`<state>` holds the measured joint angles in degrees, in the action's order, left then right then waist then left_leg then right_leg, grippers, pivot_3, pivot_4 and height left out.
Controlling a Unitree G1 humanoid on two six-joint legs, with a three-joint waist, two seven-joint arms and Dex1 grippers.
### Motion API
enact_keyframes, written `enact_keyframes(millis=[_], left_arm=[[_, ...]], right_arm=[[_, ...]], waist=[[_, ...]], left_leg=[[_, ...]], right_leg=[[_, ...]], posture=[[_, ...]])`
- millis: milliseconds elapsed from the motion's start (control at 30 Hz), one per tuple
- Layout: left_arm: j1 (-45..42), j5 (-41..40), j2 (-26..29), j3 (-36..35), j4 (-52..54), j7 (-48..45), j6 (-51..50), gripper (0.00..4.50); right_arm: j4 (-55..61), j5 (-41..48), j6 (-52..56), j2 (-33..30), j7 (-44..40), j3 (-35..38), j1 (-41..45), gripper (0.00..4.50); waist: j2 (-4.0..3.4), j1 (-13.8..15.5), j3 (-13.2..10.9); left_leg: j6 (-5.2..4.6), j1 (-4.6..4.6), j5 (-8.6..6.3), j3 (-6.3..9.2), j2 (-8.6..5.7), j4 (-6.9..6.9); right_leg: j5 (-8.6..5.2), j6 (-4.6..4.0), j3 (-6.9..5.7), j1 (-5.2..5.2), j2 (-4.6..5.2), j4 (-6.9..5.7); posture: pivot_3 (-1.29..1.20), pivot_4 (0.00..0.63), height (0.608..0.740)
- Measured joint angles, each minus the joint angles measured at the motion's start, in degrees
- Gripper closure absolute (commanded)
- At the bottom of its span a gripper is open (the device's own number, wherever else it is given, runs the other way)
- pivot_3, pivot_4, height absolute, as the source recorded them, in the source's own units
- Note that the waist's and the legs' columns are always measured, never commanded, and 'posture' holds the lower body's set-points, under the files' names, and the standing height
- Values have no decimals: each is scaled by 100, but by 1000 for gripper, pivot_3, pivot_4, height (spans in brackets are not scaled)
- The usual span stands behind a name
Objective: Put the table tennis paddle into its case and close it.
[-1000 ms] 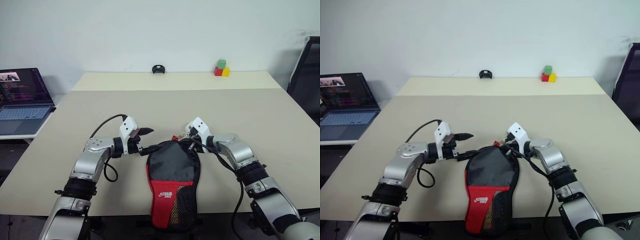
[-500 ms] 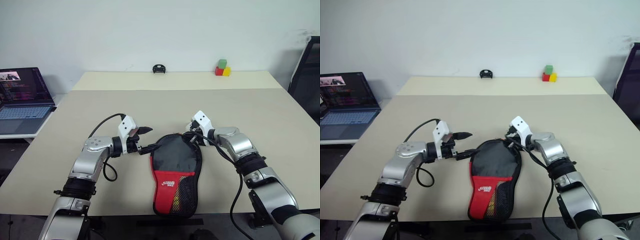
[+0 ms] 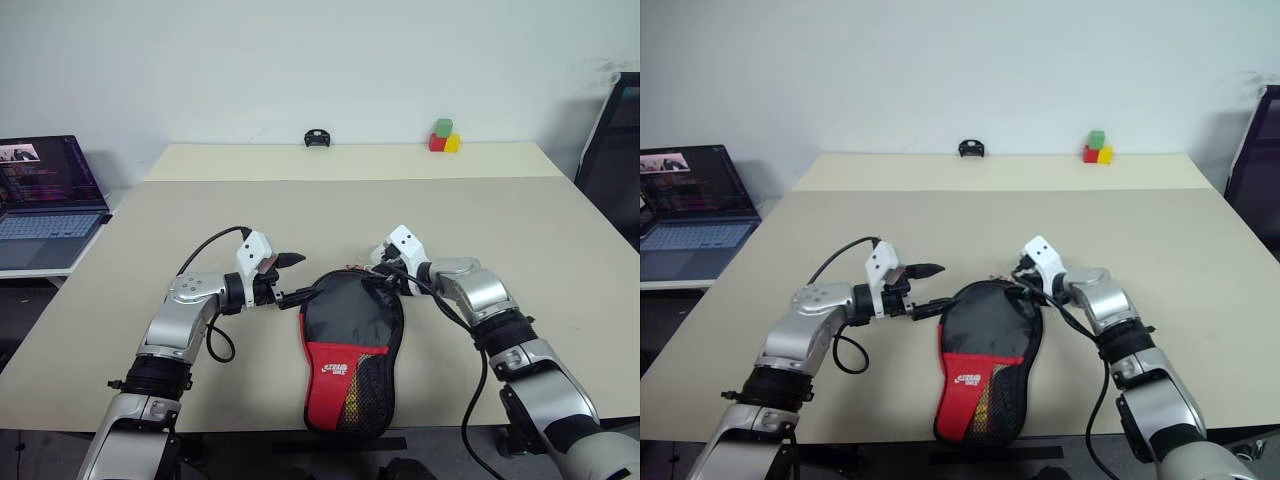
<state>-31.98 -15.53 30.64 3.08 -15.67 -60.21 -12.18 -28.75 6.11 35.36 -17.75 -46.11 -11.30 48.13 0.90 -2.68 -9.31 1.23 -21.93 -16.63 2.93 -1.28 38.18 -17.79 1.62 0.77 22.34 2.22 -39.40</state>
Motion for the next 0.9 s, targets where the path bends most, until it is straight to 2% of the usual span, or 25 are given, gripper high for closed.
enact_keyframes(millis=[167,400,567,667,767,900], left_arm=[[-29,1,-54,12,-2,-58,2,0],[-52,1,-73,265,43,-412,11,0],[-293,171,-405,635,-67,-575,170,0],[-468,327,-743,899,-334,-645,371,0],[-659,468,-1071,1097,-717,-674,573,0],[-786,681,-1248,1266,-1179,-698,901,0]], right_arm=[[661,427,661,-188,-71,371,-219,1831],[2422,1409,1862,-773,-254,1096,-766,1831],[3207,1944,2312,-1355,-143,1808,-1142,1831],[3421,2069,2423,-1487,57,2099,-1277,1831],[3564,2211,2505,-1493,252,2171,-1394,1831],[3750,2284,2551,-1493,413,2175,-1554,1831]], waist=[[0,30,0],[0,81,0],[1,133,0],[1,129,0],[2,90,-1],[1,80,-1]], left_leg=[[0,-6,0,2,0,-2],[-13,-12,-7,5,0,-7],[-18,-18,-10,7,-1,-5],[-19,-18,-11,7,-1,-5],[-20,-17,-11,3,0,-5],[-21,-14,-11,1,0,-6]], right_leg=[[0,0,-2,1,0,8],[0,0,-7,-1,0,25],[0,0,-13,-5,2,32],[0,0,-14,-5,2,31],[0,0,-9,-5,-1,29],[0,0,-6,-5,-2,27]], posture=[[0,150,740],[0,150,740],[0,150,740],[0,150,740],[0,150,740],[0,150,740]])
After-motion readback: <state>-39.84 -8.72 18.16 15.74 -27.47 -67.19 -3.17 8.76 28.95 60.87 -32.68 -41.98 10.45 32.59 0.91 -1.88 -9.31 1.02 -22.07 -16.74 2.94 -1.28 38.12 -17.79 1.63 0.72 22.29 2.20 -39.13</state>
